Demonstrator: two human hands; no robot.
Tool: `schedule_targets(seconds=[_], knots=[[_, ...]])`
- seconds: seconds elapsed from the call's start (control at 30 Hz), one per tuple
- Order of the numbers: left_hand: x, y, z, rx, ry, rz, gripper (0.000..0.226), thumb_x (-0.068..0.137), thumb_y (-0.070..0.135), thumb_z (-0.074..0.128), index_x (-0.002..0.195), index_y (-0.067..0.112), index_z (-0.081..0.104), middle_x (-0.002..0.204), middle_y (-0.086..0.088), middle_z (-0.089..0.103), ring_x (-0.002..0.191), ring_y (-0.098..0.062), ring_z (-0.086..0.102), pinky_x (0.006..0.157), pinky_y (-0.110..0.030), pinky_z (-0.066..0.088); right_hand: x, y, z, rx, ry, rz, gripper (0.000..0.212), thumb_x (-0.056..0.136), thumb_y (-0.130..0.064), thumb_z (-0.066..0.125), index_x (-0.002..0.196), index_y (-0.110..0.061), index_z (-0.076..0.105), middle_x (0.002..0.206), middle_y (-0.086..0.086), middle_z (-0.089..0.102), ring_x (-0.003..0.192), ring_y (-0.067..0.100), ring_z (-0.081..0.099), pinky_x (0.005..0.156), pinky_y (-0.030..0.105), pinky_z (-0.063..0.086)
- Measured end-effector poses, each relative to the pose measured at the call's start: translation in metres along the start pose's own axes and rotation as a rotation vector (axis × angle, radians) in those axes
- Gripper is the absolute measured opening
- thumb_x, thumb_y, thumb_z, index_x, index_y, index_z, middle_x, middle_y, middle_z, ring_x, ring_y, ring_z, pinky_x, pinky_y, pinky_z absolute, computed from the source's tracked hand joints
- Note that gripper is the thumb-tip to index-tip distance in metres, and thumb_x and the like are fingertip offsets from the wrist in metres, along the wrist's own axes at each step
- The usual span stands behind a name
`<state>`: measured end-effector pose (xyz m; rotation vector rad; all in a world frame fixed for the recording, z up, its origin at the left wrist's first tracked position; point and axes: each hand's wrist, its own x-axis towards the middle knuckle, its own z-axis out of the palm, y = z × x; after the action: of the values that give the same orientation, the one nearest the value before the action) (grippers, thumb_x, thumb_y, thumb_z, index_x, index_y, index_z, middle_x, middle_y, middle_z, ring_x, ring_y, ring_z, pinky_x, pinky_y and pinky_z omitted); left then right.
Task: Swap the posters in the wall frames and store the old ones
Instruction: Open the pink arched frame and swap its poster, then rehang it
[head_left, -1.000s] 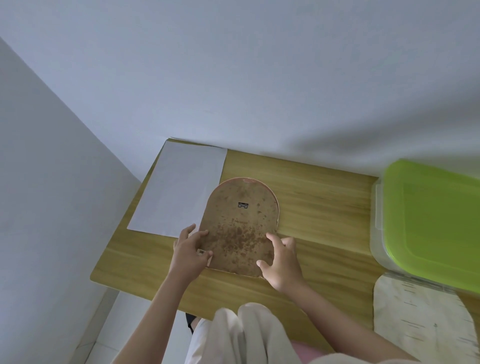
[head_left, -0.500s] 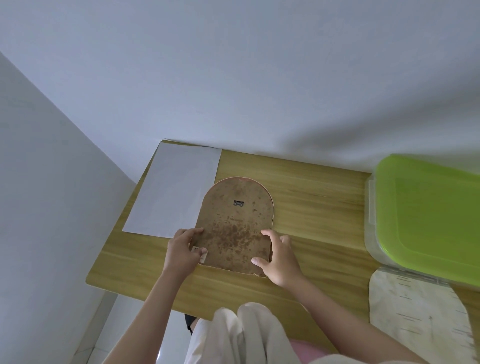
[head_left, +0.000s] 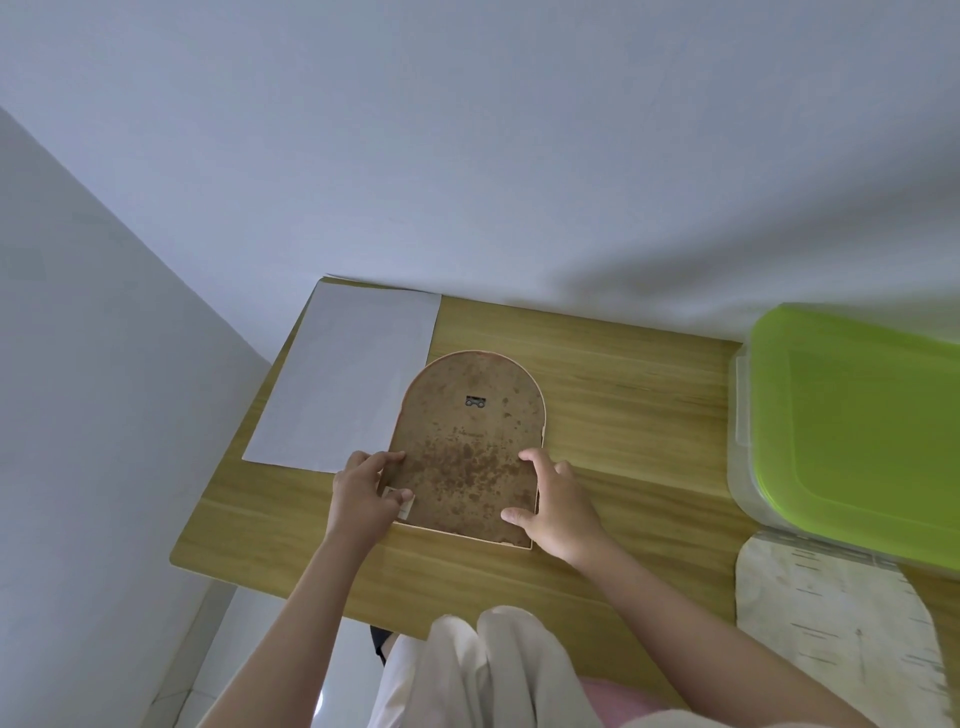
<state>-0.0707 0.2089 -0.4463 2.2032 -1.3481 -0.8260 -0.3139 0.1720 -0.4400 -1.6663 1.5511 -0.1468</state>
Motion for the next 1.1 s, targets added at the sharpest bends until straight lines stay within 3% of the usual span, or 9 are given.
schedule_targets(seconds=[0.23,0.37,0.43,0.5,0.67,0.8,0.87,0.97,1.1], knots=[[-0.001,0.002,0.001,0.059,-0.032,0.0,0.049,0.078,0.017,0.072,0.124,0.025,0.057,0.104,0.008,0.046,0.106,-0.023,0.045,0.085,-0.03,0.039,0.016,-0.008,-0.016,-0.121,-0.142,0.013,0.119,0.066,-0.042,0.081,0.147,-0.042,-0.006,0.114,0.006,0.052,0.094,0.02,0.058,0.08,0.033,0.05],[-0.003,0.004,-0.007,0.13,-0.099,0.02,0.058,0.078,0.023,0.073,0.131,0.026,0.051,0.107,0.009,0.043,0.103,-0.018,0.04,0.088,-0.029,0.037,0.024,-0.018,-0.022,-0.186,-0.18,0.004,0.129,0.06,-0.037,0.086,0.148,-0.033,-0.009,0.079,0.001,0.054,0.075,0.021,0.058,0.058,0.032,0.044],[-0.003,0.002,-0.009,0.156,-0.132,0.027,0.063,0.075,0.024,0.075,0.133,0.026,0.049,0.109,0.011,0.043,0.105,-0.019,0.044,0.092,-0.033,0.044,0.025,-0.021,-0.02,-0.171,-0.185,0.006,0.13,0.06,-0.032,0.087,0.149,-0.03,-0.008,0.081,0.002,0.055,0.077,0.022,0.059,0.059,0.031,0.045],[-0.004,0.002,-0.01,0.157,-0.133,0.028,0.064,0.074,0.025,0.076,0.132,0.026,0.05,0.11,0.013,0.043,0.103,-0.019,0.05,0.089,-0.036,0.049,0.026,-0.018,-0.017,-0.101,-0.175,0.015,0.13,0.059,-0.027,0.088,0.15,-0.029,-0.005,0.109,0.006,0.06,0.095,0.024,0.061,0.077,0.033,0.051],[-0.015,0.008,-0.014,-0.036,-0.07,0.019,0.052,0.071,0.008,0.077,0.119,0.02,0.06,0.114,0.008,0.052,0.1,-0.016,0.057,0.078,-0.021,0.047,0.02,-0.006,-0.018,0.127,-0.168,0.027,0.129,0.055,-0.015,0.09,0.15,-0.033,0.005,0.145,0.0,0.041,0.129,0.02,0.044,0.101,0.027,0.038],[-0.025,0.014,-0.031,-0.3,-0.106,-0.062,0.053,0.072,-0.002,0.074,0.114,0.028,0.06,0.111,0.0,0.06,0.09,-0.021,0.062,0.066,-0.026,0.055,0.011,0.007,-0.021,0.262,-0.172,0.017,0.124,0.055,-0.012,0.09,0.151,-0.027,0.012,0.147,-0.004,0.037,0.133,0.015,0.039,0.106,0.025,0.034],[-0.031,0.023,-0.042,-0.479,-0.17,-0.073,0.052,0.072,-0.006,0.073,0.108,0.03,0.062,0.106,-0.006,0.063,0.088,-0.025,0.064,0.067,-0.035,0.059,0.007,0.014,-0.021,0.311,-0.163,0.025,0.117,0.057,-0.011,0.089,0.15,-0.026,0.018,0.128,-0.008,0.052,0.118,0.015,0.051,0.098,0.024,0.042],[-0.04,0.037,-0.055,-0.593,-0.233,-0.044,0.05,0.074,-0.009,0.07,0.107,0.028,0.064,0.104,-0.012,0.064,0.085,-0.023,0.062,0.062,-0.026,0.056,0.0,0.016,-0.018,0.33,-0.103,0.051,0.104,0.061,-0.012,0.087,0.145,-0.028,0.028,0.103,-0.002,0.056,0.092,0.016,0.06,0.087,0.029,0.051],[-0.044,0.056,-0.067,-0.645,-0.324,-0.044,0.049,0.073,-0.009,0.07,0.108,0.026,0.067,0.106,-0.016,0.064,0.092,-0.032,0.065,0.061,-0.026,0.055,-0.011,0.0,-0.017,0.146,-0.005,-0.024,0.083,0.075,-0.014,0.076,0.142,-0.036,0.033,0.121,-0.001,0.038,0.117,0.02,0.042,0.099,0.023,0.036]])
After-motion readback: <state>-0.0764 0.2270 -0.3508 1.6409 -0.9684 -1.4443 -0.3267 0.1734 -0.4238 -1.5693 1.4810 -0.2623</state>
